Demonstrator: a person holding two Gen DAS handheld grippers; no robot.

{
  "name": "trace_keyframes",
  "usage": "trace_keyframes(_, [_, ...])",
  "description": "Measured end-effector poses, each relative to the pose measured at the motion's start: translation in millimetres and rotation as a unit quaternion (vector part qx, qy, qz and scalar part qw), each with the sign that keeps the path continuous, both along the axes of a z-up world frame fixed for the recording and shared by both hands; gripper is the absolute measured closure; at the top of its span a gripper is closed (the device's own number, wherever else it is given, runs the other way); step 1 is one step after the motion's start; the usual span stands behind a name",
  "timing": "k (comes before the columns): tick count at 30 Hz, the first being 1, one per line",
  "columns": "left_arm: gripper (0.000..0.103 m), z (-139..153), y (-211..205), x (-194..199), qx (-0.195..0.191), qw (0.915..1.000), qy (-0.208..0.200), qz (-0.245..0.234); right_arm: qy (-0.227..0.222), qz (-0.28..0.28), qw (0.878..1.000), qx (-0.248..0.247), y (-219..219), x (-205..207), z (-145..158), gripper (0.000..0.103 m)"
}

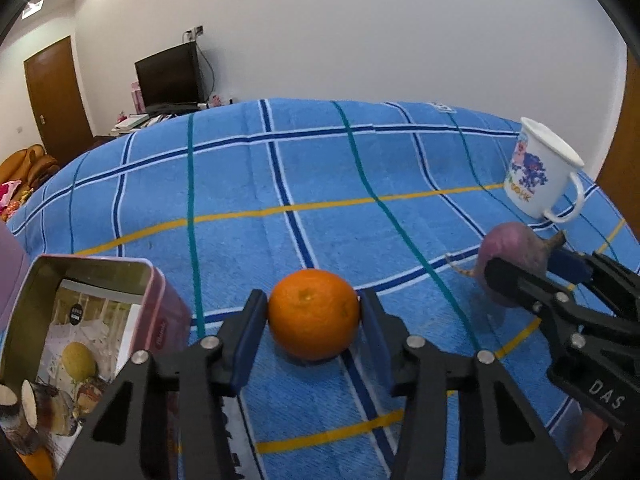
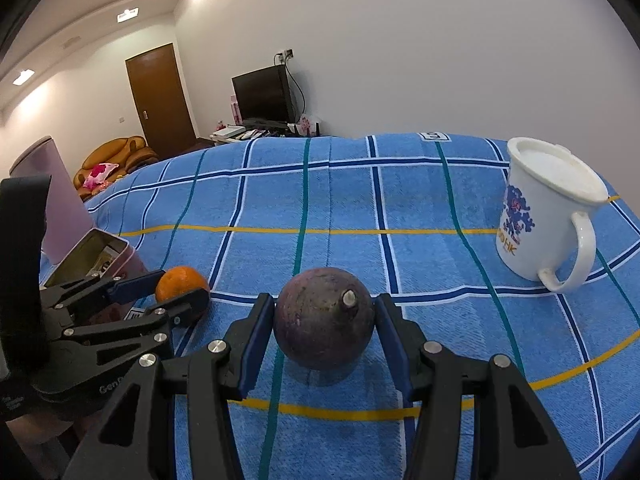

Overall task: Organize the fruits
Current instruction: 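Lift the purple fruit with the right tool while the left tool lifts the orange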

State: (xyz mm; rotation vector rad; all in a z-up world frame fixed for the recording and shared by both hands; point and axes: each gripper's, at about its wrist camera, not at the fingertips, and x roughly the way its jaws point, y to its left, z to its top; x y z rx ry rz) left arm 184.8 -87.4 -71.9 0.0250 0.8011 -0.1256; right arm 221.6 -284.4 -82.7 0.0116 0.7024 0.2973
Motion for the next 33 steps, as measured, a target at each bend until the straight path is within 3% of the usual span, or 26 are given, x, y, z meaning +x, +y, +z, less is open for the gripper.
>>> trace_keyframes(9, [0.053, 9.8, 1.7, -19.8, -0.018, 0.9993, -0.033, -0.006, -0.02, 0.006, 1.0, 0.004, -0.5, -9.9, 3.3, 0.05])
trace_keyframes(17, [0.053, 20.5, 6.8, -39.9, -0.013, 0.9971, -0.075, 0.001, -0.043, 0.013, 0.999, 0.006, -1.8, -22.0, 8.7, 0.05])
trace_keyframes(33, [0.053, 28.7, 4.4, -53.9, -0.004, 0.9932, -0.116, -0.003, -0.076, 0.019, 0.997, 0.018, -4.2, -35.2, 16.5, 0.05])
